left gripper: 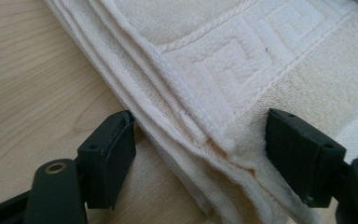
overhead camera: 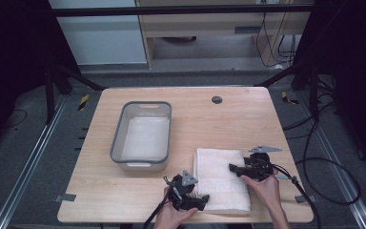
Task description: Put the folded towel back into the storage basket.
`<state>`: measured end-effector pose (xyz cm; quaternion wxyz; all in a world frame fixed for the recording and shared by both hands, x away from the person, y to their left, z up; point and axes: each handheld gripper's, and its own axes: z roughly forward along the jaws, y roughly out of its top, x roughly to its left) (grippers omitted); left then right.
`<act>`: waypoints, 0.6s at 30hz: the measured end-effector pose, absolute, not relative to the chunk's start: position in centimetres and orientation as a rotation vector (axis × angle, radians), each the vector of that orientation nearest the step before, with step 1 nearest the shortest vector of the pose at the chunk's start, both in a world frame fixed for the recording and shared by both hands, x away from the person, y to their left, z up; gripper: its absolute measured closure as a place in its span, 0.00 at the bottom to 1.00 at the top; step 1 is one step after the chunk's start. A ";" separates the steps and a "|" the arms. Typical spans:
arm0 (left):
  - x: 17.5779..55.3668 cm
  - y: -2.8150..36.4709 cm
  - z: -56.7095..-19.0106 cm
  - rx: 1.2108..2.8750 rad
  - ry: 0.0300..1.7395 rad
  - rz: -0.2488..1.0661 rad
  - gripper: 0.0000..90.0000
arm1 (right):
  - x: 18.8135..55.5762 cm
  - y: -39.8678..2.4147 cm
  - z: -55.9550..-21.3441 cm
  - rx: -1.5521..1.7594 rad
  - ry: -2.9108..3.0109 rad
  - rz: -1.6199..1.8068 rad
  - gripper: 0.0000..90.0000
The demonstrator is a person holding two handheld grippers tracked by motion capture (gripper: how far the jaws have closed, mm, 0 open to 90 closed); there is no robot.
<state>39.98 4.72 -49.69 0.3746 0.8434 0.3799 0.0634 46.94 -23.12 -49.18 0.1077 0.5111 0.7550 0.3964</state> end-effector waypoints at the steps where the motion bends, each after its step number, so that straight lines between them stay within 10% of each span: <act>1: 40.0 4.7 -49.7 2.159 0.973 0.162 0.27 | 46.9 -23.1 -49.2 1.504 2.222 1.167 0.30; 18: 39.8 4.3 -49.6 2.151 0.953 0.101 0.46 | 47.1 -22.8 -49.3 1.603 2.257 1.215 0.49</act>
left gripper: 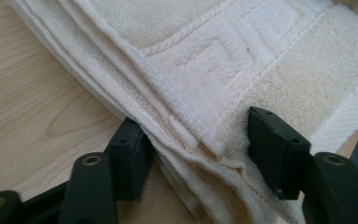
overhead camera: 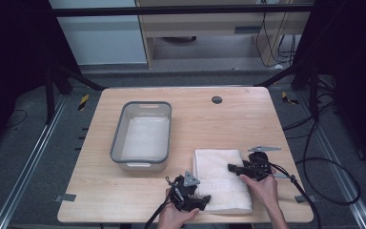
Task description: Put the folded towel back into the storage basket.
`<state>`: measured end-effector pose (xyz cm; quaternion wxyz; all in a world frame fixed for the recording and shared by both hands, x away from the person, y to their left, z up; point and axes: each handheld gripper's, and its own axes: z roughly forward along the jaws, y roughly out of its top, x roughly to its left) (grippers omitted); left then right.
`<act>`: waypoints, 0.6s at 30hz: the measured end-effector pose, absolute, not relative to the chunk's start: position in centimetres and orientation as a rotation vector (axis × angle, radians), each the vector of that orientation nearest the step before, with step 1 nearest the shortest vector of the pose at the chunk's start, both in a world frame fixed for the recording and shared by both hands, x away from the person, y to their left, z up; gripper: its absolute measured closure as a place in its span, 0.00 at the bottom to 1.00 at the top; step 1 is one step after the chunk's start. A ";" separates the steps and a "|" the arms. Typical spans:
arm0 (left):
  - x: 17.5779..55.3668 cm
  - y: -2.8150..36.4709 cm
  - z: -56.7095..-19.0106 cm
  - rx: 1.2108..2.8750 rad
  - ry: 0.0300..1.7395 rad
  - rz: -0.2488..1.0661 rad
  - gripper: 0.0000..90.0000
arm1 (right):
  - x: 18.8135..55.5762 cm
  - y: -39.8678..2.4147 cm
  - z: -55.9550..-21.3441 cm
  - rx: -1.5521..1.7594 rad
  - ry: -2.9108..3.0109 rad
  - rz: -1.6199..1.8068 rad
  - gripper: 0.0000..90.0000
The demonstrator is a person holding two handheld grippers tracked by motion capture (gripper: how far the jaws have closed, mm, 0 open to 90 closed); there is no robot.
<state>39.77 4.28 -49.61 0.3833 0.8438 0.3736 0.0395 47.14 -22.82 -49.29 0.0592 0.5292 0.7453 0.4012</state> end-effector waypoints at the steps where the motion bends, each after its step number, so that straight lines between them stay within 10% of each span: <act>1: 39.8 4.3 -49.6 2.151 0.952 0.093 0.47 | 47.1 -22.8 -49.3 1.597 2.259 1.213 0.51; 18: 39.6 5.0 -49.2 2.081 0.931 0.049 0.77 | 46.5 -22.9 -47.8 1.536 2.264 1.244 0.74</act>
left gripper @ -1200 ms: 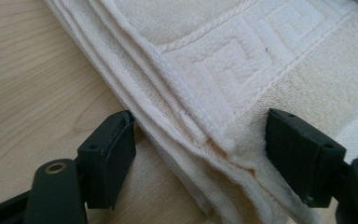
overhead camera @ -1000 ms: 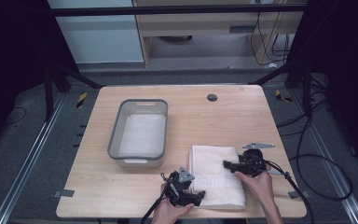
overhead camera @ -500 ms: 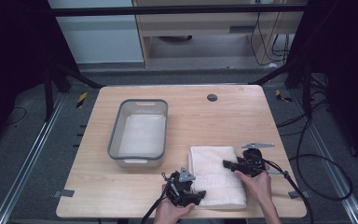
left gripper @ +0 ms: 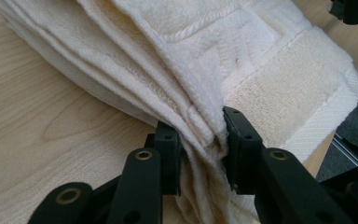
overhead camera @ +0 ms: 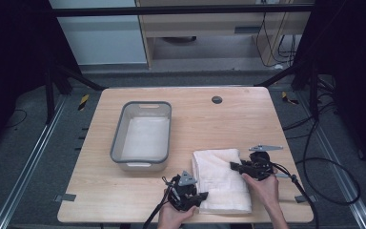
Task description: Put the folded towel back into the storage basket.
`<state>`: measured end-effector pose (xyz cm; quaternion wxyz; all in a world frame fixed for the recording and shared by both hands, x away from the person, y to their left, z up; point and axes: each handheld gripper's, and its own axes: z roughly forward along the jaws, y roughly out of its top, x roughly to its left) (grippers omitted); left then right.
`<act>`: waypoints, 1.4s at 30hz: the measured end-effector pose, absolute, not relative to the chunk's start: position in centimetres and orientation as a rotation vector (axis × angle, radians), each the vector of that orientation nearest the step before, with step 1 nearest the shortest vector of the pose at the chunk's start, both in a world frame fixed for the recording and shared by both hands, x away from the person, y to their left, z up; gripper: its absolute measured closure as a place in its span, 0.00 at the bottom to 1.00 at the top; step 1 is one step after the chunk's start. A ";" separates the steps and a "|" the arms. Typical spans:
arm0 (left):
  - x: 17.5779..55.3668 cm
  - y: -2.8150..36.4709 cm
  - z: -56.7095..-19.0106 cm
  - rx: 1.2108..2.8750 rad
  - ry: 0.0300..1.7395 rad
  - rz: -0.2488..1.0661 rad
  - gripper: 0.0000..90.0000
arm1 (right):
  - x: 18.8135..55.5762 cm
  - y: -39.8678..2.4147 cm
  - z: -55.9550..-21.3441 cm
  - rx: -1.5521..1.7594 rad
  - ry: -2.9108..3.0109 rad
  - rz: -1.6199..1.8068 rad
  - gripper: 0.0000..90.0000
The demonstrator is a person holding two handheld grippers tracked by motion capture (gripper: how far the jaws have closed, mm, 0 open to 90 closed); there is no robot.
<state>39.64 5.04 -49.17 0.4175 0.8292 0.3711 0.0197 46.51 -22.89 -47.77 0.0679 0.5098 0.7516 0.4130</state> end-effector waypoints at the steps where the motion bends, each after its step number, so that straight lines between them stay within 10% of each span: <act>1: 39.6 5.0 -49.2 2.081 0.931 0.049 0.77 | 46.5 -22.9 -47.8 1.536 2.264 1.244 0.74; 42: 37.9 7.9 -41.5 1.934 0.786 0.204 0.78 | 44.6 -21.9 -39.2 1.305 2.111 1.485 0.76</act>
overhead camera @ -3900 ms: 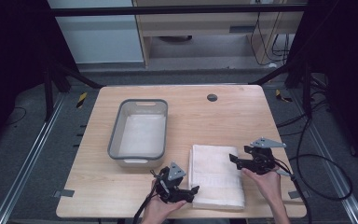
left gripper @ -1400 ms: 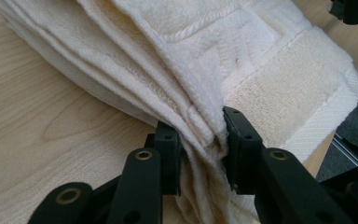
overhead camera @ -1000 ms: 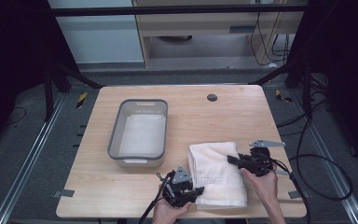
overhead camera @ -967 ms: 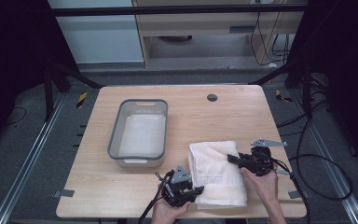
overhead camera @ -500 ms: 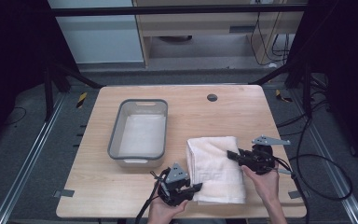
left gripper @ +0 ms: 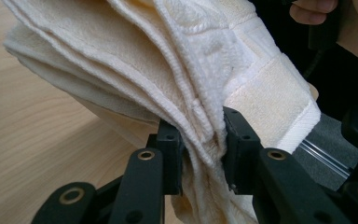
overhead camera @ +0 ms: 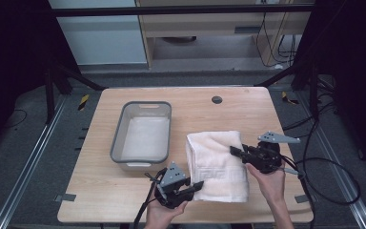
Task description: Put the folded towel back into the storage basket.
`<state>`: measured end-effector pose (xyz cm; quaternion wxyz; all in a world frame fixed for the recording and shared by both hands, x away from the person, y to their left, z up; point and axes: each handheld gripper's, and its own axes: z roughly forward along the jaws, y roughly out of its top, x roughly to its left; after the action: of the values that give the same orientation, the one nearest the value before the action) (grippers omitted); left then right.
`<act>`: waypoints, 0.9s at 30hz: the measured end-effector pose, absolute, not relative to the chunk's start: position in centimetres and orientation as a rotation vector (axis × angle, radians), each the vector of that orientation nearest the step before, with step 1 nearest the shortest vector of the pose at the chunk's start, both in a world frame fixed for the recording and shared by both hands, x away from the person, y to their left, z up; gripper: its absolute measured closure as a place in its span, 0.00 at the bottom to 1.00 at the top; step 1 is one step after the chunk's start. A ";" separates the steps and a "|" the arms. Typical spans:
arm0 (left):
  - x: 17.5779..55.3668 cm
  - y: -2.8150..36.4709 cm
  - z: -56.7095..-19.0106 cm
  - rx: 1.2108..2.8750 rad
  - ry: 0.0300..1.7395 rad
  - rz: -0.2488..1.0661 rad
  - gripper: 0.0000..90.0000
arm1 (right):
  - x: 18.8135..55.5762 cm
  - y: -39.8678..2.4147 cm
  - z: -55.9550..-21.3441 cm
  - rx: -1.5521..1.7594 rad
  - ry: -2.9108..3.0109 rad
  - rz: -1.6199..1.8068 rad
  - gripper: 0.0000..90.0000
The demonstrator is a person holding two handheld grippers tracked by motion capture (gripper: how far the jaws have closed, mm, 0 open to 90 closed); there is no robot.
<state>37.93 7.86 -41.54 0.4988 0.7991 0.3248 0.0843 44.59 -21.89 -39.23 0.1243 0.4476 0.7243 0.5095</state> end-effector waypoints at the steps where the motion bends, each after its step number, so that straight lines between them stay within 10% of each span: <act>1: 37.9 8.0 -41.4 1.929 0.785 0.209 0.78 | 44.7 -21.7 -38.9 1.300 2.110 1.486 0.76; 27: 38.5 11.1 -37.1 1.844 0.776 0.324 0.79 | 45.9 -18.6 -33.9 1.160 2.047 1.559 0.76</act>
<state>38.52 11.09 -37.11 0.5291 0.7721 0.3248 0.1359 45.89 -18.61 -33.94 0.1590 0.4058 0.7159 0.5454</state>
